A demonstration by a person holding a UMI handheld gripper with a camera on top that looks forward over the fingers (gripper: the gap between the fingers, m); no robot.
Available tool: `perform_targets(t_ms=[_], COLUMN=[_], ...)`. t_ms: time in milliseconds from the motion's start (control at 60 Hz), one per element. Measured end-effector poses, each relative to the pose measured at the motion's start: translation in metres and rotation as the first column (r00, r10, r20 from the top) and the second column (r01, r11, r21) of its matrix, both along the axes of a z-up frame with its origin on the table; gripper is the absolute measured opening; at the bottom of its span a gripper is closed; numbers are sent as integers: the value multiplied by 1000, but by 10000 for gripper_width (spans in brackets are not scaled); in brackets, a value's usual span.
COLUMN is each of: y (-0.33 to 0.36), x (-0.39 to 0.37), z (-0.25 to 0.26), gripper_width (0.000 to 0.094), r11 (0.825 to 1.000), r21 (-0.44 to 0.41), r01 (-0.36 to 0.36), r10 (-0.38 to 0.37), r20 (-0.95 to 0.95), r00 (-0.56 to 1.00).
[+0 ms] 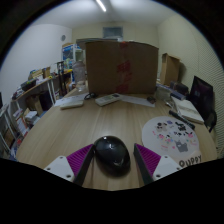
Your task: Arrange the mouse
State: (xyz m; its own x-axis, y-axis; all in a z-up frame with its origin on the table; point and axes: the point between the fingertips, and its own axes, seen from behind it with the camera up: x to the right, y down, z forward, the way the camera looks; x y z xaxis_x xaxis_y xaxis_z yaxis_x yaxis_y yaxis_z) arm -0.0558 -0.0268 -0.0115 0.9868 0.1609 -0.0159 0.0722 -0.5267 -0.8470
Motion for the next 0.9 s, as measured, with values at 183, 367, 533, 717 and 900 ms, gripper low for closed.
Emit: perform_targets(t_ms=[183,367,533,717,900], y=[12,9,1,6,39], x=[4,3,4,55,169], z=[-2,-2,7,112,139], gripper_width=[586,445,406,407,404], r11=[998,998,998,974,950], r21=[-13,10,16,214,233], r01=[59,60,56,77,210], r10=[-59,-60,-57,-78,-225], r20=[8,43,2,-4,41], r00=[998,997,998,997,974])
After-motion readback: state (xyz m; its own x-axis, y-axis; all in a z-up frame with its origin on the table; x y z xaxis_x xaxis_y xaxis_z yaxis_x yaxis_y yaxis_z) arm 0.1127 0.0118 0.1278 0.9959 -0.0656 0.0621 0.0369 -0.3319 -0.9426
